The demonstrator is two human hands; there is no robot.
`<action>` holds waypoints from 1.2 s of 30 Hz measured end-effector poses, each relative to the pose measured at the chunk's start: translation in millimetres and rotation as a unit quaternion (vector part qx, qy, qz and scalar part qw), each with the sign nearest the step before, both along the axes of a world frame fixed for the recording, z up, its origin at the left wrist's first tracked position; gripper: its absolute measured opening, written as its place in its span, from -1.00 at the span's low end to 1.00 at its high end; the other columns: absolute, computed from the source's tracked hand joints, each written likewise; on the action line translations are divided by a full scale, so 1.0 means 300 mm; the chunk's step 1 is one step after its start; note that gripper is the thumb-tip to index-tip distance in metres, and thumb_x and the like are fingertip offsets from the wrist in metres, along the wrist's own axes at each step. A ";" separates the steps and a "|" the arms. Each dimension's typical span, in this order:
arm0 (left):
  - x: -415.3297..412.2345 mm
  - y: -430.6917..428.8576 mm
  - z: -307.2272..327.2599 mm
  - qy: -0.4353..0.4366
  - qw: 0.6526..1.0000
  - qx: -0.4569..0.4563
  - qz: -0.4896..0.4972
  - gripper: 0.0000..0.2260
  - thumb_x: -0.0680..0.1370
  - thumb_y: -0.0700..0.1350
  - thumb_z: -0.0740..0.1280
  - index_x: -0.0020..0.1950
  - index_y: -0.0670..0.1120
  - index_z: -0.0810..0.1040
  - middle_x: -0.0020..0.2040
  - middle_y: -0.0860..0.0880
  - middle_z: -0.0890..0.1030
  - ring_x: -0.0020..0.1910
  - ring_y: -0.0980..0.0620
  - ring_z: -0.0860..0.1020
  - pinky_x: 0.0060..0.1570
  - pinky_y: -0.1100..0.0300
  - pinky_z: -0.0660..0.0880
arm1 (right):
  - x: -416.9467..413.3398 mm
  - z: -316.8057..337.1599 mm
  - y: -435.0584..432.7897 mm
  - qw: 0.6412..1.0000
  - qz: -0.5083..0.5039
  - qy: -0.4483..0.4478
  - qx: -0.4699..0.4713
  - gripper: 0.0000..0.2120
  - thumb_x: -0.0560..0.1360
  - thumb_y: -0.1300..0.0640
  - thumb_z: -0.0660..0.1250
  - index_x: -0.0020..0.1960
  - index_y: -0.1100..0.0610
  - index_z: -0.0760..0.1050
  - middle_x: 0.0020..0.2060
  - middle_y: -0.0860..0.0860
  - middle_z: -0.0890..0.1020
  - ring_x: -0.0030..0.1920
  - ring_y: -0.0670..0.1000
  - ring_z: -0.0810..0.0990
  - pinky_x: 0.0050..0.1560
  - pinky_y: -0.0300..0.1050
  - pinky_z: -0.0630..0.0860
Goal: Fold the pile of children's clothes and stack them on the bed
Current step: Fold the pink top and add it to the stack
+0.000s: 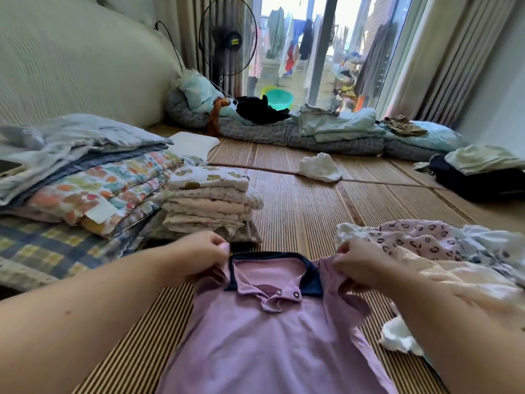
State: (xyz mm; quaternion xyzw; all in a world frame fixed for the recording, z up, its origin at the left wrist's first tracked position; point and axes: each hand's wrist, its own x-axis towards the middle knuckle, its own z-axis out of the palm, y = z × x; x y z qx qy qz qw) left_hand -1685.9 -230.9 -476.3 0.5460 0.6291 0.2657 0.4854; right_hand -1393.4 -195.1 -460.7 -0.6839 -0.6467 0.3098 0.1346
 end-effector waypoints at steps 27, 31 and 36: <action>0.066 0.203 -0.081 -0.082 0.972 0.108 0.191 -0.89 0.46 -0.26 0.43 -0.18 -0.10 0.53 -0.23 -0.14 0.57 -0.23 -0.09 0.55 -0.29 0.24 0.52 | -0.001 -0.073 0.195 0.975 -0.062 0.173 0.128 -0.95 0.53 0.19 0.27 -0.07 0.18 0.47 -0.22 0.09 0.55 -0.21 0.04 0.53 -0.23 -0.07 0.46; 0.031 0.073 0.000 -0.053 0.973 0.213 0.070 -0.88 0.41 -0.32 0.44 -0.11 -0.18 0.57 -0.11 -0.11 0.64 -0.09 -0.03 0.57 -0.08 0.21 0.52 | 0.061 -0.006 0.064 0.949 0.004 0.288 0.132 -0.70 0.49 0.43 0.21 0.14 0.17 0.50 -0.08 0.11 0.62 -0.07 0.02 0.60 -0.13 -0.22 0.54; -0.003 -0.161 -0.029 0.077 0.966 0.233 -0.085 -0.78 0.32 -0.25 0.53 -0.13 -0.02 0.62 -0.25 0.16 0.64 -0.24 0.25 0.55 -0.21 0.40 0.45 | 0.129 -0.037 -0.213 0.972 0.075 0.155 0.162 -0.73 0.45 0.45 0.30 -0.24 0.13 0.61 -0.37 -0.05 0.60 -0.34 -0.13 0.53 -0.33 -0.40 0.40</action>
